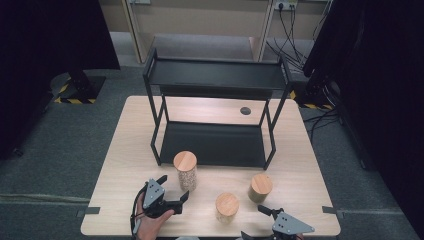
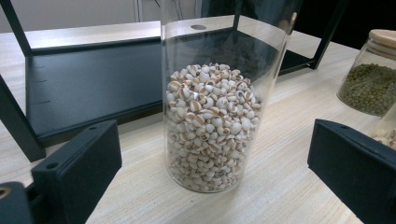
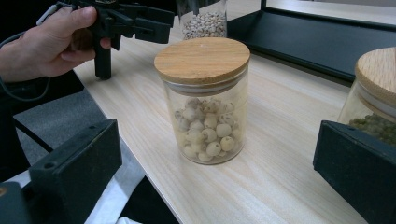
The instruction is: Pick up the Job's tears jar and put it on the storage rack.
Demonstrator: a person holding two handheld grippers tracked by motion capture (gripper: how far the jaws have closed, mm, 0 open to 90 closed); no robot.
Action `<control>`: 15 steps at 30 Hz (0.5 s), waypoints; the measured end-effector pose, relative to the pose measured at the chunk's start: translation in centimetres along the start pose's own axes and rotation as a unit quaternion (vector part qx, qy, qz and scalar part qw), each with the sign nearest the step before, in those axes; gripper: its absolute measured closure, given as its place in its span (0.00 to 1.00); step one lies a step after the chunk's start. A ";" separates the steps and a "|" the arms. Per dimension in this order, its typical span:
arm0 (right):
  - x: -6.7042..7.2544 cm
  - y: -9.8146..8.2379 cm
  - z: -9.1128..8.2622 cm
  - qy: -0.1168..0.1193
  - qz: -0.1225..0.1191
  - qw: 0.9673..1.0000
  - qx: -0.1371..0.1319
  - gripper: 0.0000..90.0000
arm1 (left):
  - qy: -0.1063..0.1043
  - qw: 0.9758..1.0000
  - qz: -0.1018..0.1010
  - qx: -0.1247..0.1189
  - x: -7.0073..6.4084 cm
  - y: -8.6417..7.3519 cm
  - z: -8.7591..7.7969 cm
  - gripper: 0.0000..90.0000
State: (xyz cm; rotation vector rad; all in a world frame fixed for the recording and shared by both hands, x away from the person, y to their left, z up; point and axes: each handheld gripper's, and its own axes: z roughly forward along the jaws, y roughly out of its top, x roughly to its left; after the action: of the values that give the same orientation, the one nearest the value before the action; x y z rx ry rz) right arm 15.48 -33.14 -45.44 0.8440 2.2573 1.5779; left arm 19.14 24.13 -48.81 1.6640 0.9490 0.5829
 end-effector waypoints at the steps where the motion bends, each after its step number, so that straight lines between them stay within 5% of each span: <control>1: 0.0 0.0 0.0 0.001 0.000 1.000 0.000 0.02 | 0.001 1.000 -0.002 0.000 0.0 0.0 0.0 0.03; 15: 0.1 0.0 0.2 0.002 0.004 1.000 -0.001 0.02 | 0.000 1.000 -0.005 0.000 0.0 0.0 0.1 0.03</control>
State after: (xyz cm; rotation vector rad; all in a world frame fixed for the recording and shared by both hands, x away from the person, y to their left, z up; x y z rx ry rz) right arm 15.53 -32.98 -45.46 0.8512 2.2574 1.5856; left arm 19.23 24.12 -48.85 1.6579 0.9576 0.5766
